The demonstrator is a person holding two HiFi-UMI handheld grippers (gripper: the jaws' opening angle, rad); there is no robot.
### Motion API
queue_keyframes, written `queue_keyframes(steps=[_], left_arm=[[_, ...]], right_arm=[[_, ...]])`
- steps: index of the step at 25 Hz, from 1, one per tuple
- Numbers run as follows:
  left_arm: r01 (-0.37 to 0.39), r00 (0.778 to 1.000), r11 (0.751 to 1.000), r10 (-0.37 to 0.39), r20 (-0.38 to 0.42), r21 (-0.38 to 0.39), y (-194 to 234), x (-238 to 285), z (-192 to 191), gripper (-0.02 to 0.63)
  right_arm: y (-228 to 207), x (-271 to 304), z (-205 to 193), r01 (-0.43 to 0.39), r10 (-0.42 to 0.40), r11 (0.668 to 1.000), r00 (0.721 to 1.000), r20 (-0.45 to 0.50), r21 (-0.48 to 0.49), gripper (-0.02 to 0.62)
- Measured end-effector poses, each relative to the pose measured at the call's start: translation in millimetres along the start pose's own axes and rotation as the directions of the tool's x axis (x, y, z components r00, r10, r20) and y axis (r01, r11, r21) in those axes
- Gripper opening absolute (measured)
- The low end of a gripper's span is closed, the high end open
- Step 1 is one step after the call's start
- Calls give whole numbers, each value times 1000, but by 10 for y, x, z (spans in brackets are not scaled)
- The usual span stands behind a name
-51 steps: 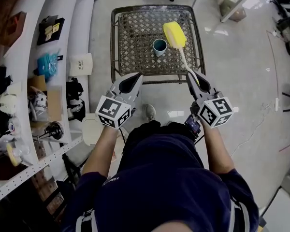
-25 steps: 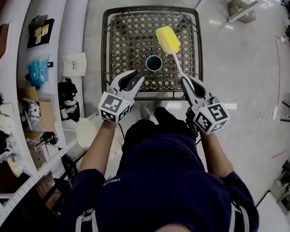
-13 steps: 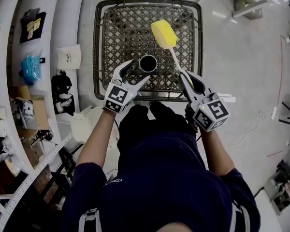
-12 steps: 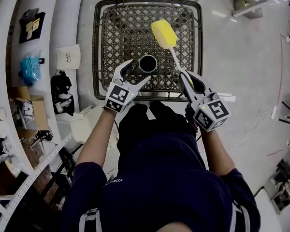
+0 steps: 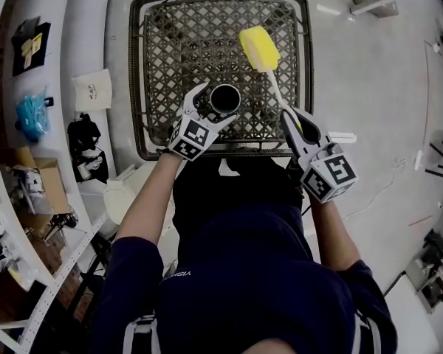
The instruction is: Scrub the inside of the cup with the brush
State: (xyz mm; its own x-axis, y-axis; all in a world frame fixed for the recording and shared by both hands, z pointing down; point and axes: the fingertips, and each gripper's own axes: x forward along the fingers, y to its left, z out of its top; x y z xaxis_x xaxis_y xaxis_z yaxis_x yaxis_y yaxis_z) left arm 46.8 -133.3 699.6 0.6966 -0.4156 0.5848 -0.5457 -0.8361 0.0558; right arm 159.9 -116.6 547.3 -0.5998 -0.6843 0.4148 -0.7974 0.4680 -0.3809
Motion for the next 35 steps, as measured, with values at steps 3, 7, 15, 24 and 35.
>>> queue_keyframes(steps=[3,7,15,24,35], left_arm=[[27,1000,1000,-27,-5,16,6,157,-99,443],[46,999,999,-46,12,24,4,281,-186,440],[48,998,998,-49,33,36,-34,356,-184,374],[-8,997,1000,6,72,26,108,-36,188,369],[-122,989,987,112,93,105,460,-895,1055,368]], right_arm=[[-62,54,-94,12,-12,1000,1000,-9,-5,32],[-119,118,-192,24,-24,1000,1000,-10,-16,32],[-131,114,-217,30,-30,999,1000,2,-27,32],[-64,-95,151,45,-43,997,998,40,-62,32],[422,-279,1080,-7,24,949,999,49,-316,32]])
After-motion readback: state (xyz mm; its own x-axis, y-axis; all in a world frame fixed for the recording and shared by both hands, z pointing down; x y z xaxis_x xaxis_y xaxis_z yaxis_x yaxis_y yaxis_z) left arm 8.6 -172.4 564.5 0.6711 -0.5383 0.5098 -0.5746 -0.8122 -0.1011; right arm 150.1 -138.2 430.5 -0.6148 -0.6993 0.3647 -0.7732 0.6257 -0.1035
